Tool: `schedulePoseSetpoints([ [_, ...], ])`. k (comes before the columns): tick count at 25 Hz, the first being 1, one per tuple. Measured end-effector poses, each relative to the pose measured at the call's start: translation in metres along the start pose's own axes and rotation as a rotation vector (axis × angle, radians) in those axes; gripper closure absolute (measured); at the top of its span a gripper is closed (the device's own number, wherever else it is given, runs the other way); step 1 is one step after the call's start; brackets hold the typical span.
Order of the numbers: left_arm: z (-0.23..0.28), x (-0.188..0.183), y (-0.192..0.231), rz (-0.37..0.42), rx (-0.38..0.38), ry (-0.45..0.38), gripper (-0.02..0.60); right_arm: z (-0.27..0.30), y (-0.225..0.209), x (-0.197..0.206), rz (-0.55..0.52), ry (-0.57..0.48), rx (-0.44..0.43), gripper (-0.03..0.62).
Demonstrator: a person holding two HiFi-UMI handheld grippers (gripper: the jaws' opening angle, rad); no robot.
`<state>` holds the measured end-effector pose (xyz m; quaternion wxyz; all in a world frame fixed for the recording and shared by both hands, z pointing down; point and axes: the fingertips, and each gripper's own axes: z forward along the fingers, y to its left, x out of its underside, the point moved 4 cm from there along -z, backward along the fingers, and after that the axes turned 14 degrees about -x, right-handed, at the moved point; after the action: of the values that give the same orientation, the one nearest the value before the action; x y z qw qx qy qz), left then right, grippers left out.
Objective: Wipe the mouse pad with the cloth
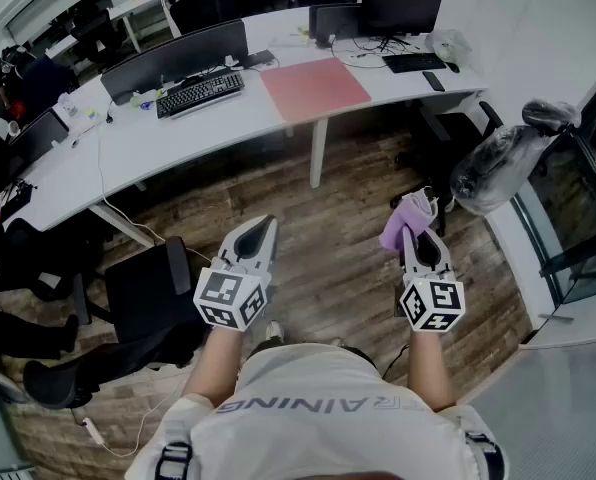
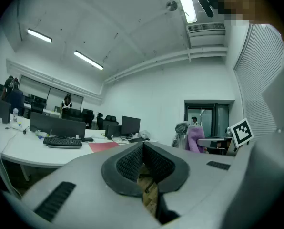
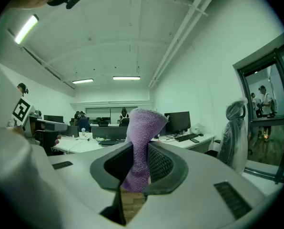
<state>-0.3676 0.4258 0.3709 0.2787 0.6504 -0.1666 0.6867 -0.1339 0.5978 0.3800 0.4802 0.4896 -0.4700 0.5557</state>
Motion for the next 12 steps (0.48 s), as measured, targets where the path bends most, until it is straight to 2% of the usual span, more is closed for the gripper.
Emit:
schedulePoseSetpoints([
  [12,0.003,0.008,0.012,0.01,-0.008,0.027,0.549,0.016,0.004,0.009,0.0,0.013,-0.002,0.499],
])
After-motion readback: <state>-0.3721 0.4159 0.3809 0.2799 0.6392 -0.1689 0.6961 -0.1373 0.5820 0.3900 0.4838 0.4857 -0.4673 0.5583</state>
